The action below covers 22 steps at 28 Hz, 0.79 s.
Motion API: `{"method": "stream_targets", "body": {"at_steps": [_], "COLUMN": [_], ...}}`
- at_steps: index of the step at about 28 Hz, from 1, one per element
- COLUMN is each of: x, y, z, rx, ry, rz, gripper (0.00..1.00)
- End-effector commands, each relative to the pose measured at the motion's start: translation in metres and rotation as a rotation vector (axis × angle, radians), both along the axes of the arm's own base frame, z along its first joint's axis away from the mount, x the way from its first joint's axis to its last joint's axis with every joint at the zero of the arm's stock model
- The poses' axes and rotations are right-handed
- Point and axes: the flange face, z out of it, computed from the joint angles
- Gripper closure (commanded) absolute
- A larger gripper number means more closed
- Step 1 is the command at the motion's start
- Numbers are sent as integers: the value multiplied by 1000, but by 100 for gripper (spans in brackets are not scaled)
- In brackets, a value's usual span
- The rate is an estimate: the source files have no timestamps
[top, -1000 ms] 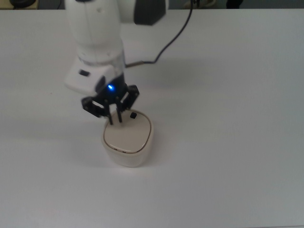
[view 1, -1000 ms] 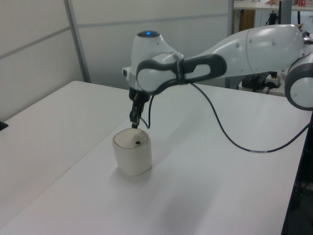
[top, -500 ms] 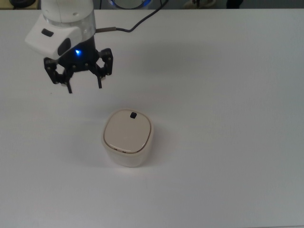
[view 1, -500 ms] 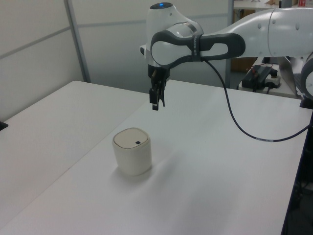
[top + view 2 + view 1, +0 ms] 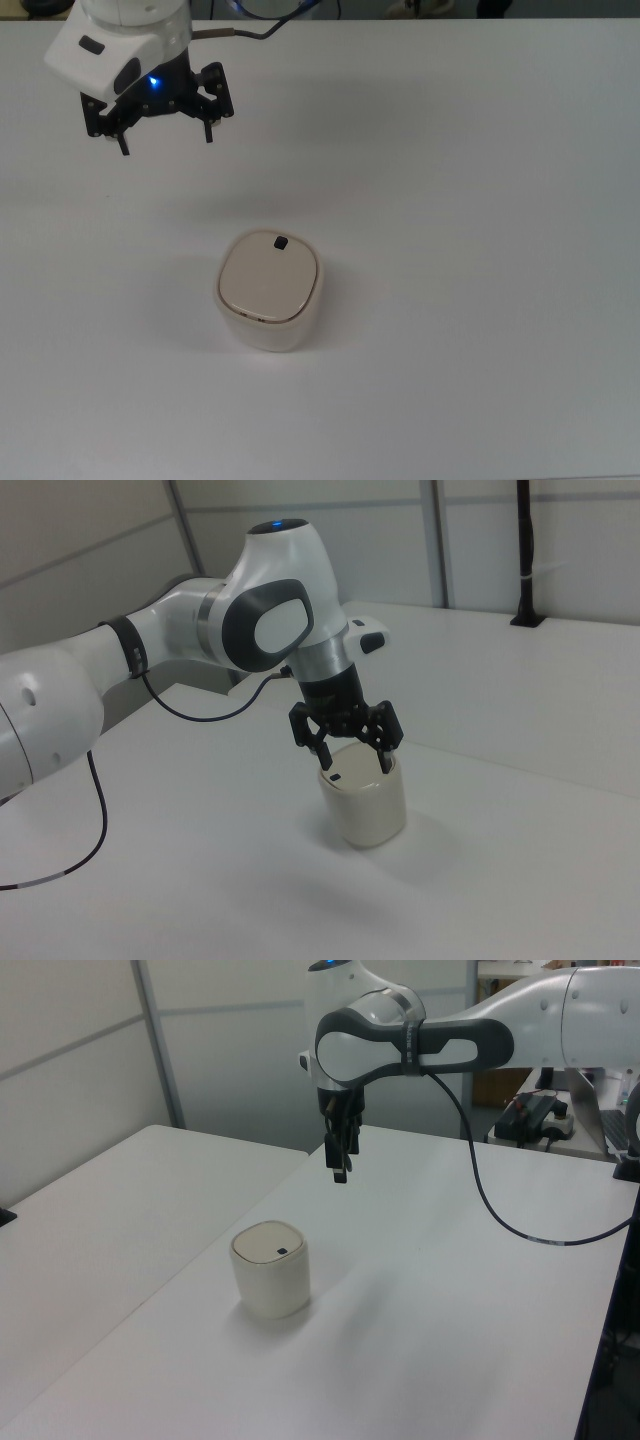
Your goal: Close the trash can
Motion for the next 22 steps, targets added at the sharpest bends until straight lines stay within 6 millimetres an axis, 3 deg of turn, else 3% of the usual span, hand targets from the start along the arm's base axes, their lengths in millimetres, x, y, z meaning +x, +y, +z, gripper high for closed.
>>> {"method": "stream_targets", "body": {"at_steps": [1,12,22], "x": [-9,-7,-9], "y": [0,1,12], "z": [-2,-3,13], "rx": [38,72,89], "ry": [31,18,-8], "rz": [2,-21,-70], "gripper": [0,0,0]}}
